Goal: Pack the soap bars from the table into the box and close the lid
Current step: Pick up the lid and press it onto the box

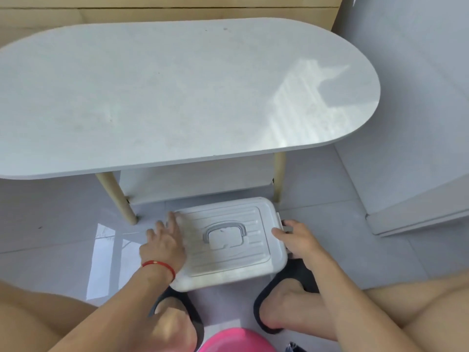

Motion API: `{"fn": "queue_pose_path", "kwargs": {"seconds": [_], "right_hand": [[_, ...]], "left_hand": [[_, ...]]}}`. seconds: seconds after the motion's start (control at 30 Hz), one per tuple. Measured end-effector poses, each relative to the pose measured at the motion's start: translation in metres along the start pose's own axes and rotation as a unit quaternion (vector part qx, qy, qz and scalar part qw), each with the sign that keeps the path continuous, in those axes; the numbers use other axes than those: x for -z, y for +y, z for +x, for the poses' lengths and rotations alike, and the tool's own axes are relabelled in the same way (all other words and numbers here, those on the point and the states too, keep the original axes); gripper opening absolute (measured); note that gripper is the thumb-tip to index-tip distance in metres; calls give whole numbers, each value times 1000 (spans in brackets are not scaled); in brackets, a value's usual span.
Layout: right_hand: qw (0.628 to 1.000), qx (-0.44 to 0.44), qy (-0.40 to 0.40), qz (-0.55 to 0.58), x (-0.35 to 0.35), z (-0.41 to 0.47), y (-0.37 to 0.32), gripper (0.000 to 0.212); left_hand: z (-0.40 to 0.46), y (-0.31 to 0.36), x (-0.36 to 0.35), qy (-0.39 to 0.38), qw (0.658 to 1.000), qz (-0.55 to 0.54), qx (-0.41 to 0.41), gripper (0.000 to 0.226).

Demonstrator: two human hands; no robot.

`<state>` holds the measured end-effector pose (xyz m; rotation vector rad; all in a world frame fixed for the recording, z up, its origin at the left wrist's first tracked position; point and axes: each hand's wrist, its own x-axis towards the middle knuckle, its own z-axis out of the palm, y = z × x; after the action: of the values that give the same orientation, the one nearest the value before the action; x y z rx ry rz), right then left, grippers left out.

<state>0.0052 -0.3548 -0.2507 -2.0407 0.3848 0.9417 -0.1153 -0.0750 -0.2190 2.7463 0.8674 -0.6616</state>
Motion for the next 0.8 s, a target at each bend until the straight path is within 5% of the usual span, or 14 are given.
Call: {"fn": "queue_pose_path", "kwargs": {"seconds": [0.07, 0.17, 0.27, 0.43, 0.53, 0.63, 0.8], "right_hand": [[997, -26, -39, 67, 2, 5, 4, 60], [983, -41, -108, 143, 7, 10, 10, 42], [978, -35, -127, 161, 8, 11, 14, 33], [992, 11, -32, 119, 5, 5, 10, 27], [997, 43, 45, -38, -11, -2, 0, 30], [962, 56, 148, -222, -31, -12, -4, 36], [928, 88, 215, -293, -42, -19, -6, 29]], "left_hand": [[-9, 35, 0, 50, 984, 50, -165, 78], [-18, 84, -16, -47, 936, 62, -344, 88], [-12, 97, -33, -77, 926, 113, -352, 96], [-10, 97, -42, -58, 926, 146, -344, 100], [-9, 97, -44, -49, 925, 141, -349, 99], [-9, 96, -45, -50, 928, 131, -346, 99], [-8, 97, -45, -65, 930, 112, -345, 101]]}}
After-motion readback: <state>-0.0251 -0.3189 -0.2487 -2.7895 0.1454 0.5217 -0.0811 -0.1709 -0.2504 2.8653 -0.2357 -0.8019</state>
